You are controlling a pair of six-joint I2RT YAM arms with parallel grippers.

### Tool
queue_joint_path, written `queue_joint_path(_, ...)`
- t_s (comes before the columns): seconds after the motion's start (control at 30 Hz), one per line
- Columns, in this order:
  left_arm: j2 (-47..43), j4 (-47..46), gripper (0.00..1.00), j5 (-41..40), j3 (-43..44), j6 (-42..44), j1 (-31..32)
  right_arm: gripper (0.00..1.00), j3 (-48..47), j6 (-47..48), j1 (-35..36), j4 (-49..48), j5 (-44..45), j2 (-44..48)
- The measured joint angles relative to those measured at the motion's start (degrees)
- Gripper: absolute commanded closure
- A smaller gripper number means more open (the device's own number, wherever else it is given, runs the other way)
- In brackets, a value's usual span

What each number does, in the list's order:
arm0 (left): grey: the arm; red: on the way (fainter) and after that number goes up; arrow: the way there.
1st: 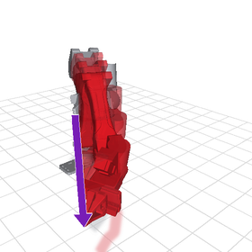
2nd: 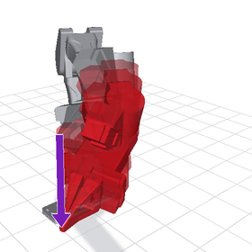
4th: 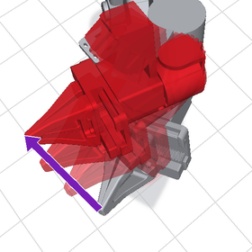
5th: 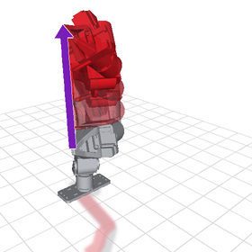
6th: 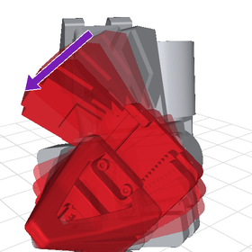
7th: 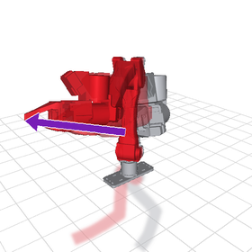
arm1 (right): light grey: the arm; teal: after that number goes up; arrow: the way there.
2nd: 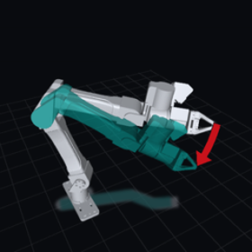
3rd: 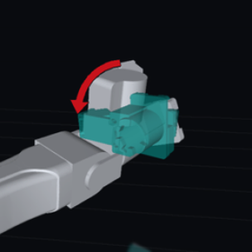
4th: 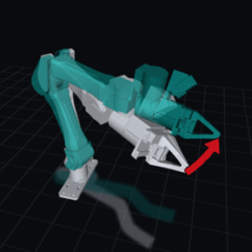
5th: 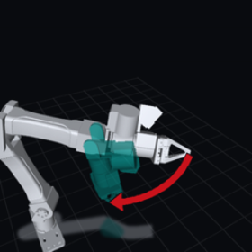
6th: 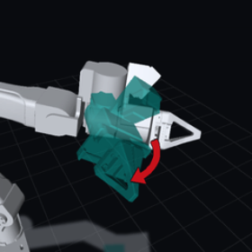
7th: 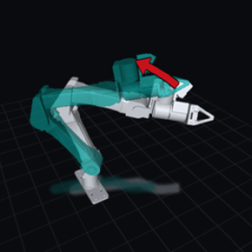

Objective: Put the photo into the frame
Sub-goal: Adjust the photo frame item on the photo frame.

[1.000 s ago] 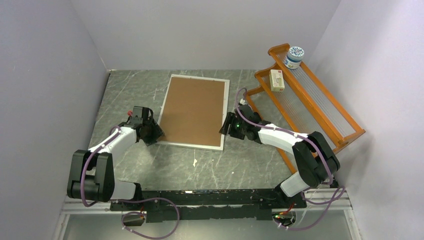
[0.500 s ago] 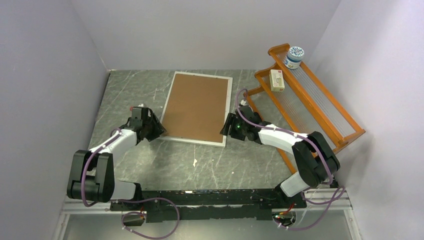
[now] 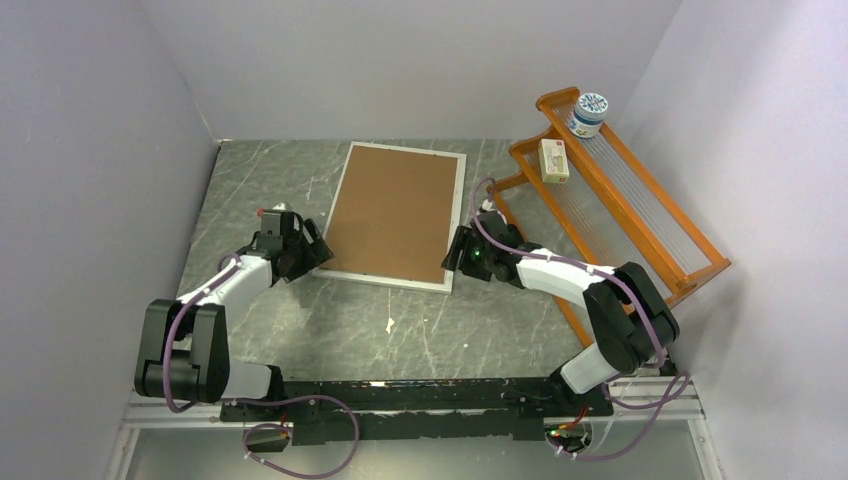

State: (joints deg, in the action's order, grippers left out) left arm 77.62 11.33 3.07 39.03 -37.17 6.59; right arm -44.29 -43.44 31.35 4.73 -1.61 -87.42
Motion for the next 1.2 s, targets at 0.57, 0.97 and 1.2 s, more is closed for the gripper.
queue_joint_path(0.57,13.55,-1.97,0.39,7.93,13.73,6.78,-1.79,0.36,0.0,-0.26,-2.49,-2.6,-5.09,-3.89)
queue_joint_path(0.97,20.55,-4.0,0.53,12.92,16.24,7.78,-2.43,0.35,0.0,-0.5,-4.31,-5.79,-9.42,-5.99)
queue_joint_path(1.2,21.75,-6.36,0.53,17.31,16.24,7.78,-2.75,0.34,0.02,-0.48,-5.35,-7.52,-12.79,-6.91)
